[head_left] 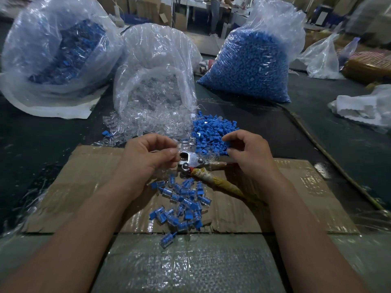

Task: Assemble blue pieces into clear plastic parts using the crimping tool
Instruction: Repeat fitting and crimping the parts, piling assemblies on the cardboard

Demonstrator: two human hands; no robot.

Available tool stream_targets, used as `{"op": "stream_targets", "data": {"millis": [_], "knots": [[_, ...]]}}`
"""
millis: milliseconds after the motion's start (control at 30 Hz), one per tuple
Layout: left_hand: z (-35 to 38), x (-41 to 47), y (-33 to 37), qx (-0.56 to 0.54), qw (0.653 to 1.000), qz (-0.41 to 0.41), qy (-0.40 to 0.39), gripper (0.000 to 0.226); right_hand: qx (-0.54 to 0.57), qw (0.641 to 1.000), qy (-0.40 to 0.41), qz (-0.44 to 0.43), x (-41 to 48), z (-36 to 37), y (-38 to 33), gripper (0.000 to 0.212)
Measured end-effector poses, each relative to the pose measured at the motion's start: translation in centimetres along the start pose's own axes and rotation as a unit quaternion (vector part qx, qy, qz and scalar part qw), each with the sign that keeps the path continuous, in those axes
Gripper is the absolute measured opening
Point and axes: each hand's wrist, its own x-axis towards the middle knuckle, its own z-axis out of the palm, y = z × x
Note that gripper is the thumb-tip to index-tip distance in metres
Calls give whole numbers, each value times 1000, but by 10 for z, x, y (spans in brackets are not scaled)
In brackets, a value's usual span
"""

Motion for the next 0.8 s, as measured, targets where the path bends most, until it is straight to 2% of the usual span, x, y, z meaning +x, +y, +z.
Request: {"op": "stream_targets", "data": {"millis": [233,433,600,800], "knots": [[4,-3,4,-34,999,-13,-17,4,137,990,-12,-35,-12,9,-26,34],[9,-5,5,15,1000,1,-16,9,167,983,-15,-78,-21,18,-47,30],[13,-8,7,41,999,9,-23,10,137,986,-30,-94,-24,28,-52,17],[14,-10,9,55,998,21,-35,14,102,989,-5,-108,-23,29,-51,17]]}}
